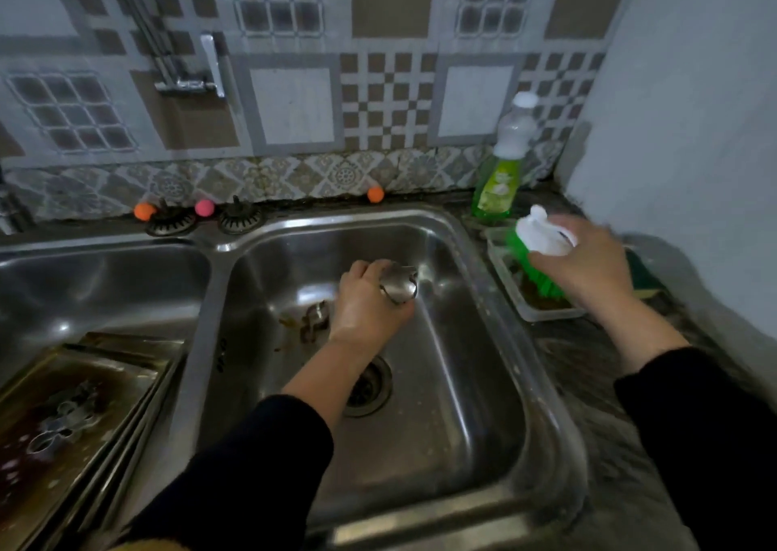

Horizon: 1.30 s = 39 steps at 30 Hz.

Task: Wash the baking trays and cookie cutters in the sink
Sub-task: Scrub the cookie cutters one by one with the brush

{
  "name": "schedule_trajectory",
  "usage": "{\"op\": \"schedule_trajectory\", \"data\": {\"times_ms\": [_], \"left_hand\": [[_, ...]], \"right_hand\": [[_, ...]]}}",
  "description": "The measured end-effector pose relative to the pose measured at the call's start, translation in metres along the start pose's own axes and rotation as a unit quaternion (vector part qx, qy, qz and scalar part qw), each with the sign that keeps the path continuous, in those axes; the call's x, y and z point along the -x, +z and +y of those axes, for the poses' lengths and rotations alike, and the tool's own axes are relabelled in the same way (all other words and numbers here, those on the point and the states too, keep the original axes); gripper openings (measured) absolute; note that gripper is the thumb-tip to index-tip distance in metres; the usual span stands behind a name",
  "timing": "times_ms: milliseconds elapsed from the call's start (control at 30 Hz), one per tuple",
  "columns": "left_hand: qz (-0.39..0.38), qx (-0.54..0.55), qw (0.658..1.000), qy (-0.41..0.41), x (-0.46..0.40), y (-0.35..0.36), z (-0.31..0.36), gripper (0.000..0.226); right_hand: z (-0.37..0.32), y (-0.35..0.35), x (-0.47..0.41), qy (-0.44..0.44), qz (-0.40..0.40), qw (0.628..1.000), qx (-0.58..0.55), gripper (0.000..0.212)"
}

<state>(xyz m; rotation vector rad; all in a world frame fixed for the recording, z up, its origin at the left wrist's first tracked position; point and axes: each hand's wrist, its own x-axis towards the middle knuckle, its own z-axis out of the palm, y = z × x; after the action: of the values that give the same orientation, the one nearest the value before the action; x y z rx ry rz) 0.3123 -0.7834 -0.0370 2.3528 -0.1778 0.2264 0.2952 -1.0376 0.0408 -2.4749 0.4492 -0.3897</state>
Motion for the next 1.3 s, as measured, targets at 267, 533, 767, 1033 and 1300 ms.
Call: {"op": "schedule_trajectory", "data": {"times_ms": [267, 533, 767, 1033, 1300], "left_hand": [[-0.013, 0.027, 0.999, 0.022, 0.005, 0.009, 0.017, 0.057], [-0.041, -0.026, 0.999, -0.012, 0.006, 0.010, 0.025, 0.052], [0.002, -0.007, 1.000, 0.009, 0.018, -0.004, 0.013, 0.050], [0.006, 0.162, 0.980, -0.112, 0.021, -0.019, 0.001, 0.020], [-0.067, 0.332, 0.922, -0.186, 0.025, -0.022, 0.005, 0.024]], "right_hand": [[0.007, -0.001, -0.015, -0.001, -0.053, 0.997, 0.058, 0.058], [-0.035, 0.040, 0.073, -0.161, -0.122, 0.975, -0.095, 0.060], [-0.030, 0.045, 0.061, -0.126, -0.153, 0.974, -0.110, 0.057], [-0.025, 0.046, 0.066, -0.137, -0.089, 0.963, -0.215, 0.052], [-0.045, 0.054, 0.066, -0.191, -0.063, 0.957, -0.209, 0.059]]}}
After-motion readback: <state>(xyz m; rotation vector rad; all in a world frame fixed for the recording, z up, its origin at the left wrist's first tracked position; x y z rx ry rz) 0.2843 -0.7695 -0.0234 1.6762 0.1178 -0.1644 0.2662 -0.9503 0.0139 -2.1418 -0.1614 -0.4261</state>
